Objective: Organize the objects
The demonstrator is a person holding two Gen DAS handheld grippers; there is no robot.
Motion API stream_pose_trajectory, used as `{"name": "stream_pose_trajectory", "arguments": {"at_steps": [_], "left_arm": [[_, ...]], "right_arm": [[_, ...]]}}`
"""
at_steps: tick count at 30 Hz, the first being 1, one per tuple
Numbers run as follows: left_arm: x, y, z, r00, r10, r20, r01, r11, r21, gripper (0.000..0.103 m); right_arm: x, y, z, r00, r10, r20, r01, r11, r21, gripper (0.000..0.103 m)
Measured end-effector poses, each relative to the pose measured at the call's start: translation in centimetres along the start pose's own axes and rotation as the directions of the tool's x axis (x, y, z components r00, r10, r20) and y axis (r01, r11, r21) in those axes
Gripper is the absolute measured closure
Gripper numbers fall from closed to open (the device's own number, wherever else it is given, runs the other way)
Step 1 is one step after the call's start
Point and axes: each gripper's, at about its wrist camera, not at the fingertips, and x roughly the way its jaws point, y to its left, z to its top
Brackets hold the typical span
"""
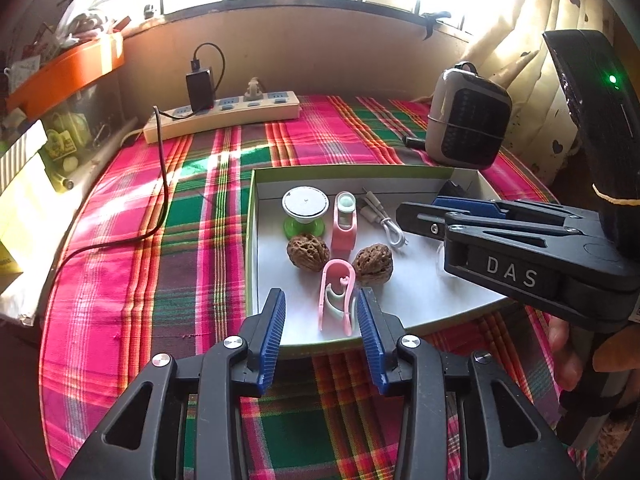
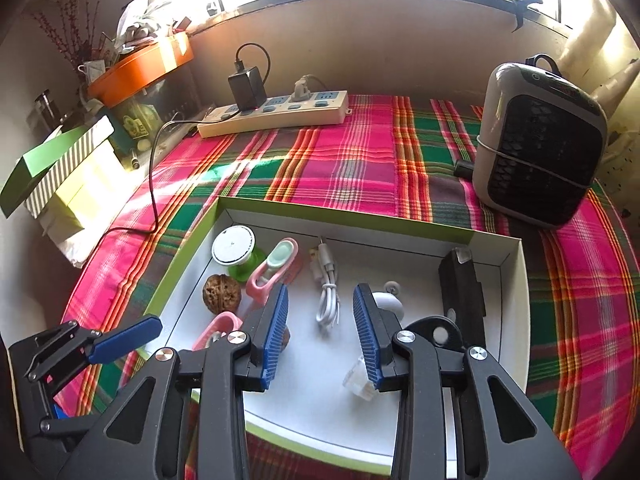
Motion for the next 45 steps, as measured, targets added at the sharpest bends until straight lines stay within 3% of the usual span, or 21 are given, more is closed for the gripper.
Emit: {"name": "stream_pose_trajectory", "arguments": {"at_steps": [15,25,36,45], "left_arm": [[-3.0,-0.8,-1.5,0.998,0.044,0.046,-0.043,0.999,-0.014,0.067],[-4.6,-1.6,-3.5,0.993,0.103,0.061,-0.102,0.995,-0.018,0.067],[-4.3,-1.5,-6.8,0.983,0.180,0.030,-0.179,0.983,-0.040,0.066],[-3.7,-1.7,-8.6,0.982,0.187,-0.007,-0.187,0.982,-0.038,0.066]], "right_arm": [[-4.9,0.6,-3.1,0.996,-0.017,0.083,0.019,1.000,-0.016,0.066],[-7.5,0.7,-6.1,0.991,-0.073,0.114,0.076,0.997,-0.025,0.061],[-8.1,-0.2,-9.8,0.991,-0.106,0.078,0.106,0.994,-0.003,0.058],[-7.4,-1.1,-11.9,0.991,-0.133,0.032,0.132,0.991,0.021,0.057]]}}
